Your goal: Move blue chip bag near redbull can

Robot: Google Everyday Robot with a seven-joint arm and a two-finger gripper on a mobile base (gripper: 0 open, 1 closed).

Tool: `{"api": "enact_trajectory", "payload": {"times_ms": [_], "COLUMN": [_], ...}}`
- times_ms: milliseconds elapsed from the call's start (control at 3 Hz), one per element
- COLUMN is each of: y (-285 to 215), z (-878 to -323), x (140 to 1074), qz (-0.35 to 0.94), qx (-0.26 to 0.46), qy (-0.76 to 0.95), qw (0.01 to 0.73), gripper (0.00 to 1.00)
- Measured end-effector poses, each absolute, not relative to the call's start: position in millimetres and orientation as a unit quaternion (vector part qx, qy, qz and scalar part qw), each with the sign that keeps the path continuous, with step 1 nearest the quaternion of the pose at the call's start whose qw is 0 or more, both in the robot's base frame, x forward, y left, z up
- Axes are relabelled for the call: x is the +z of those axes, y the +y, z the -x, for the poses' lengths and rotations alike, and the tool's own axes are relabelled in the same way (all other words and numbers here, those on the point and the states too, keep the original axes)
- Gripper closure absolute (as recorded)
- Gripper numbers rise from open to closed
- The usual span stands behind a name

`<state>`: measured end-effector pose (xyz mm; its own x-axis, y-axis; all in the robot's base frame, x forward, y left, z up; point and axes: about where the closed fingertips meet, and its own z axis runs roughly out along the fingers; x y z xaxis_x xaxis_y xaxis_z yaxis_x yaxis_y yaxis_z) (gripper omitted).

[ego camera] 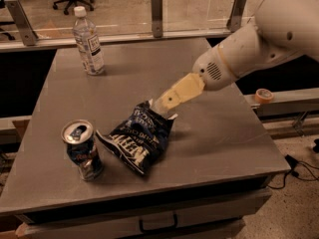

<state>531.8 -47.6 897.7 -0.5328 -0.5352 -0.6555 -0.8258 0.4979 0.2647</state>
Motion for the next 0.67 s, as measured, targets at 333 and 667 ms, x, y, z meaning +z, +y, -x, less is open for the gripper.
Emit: {"api": "enact_trajectory", "payload": {"times_ms": [333, 667], "y": [-117.0, -184.6], "z": [-569.3, -599.0], "x": [917.0, 974.7], "qz": [0.425, 0.417], "qx": [0.261, 0.207], "qy": [0.815, 0.802], "qw": [0.293, 0.373], "gripper": [0.0, 0.0]}}
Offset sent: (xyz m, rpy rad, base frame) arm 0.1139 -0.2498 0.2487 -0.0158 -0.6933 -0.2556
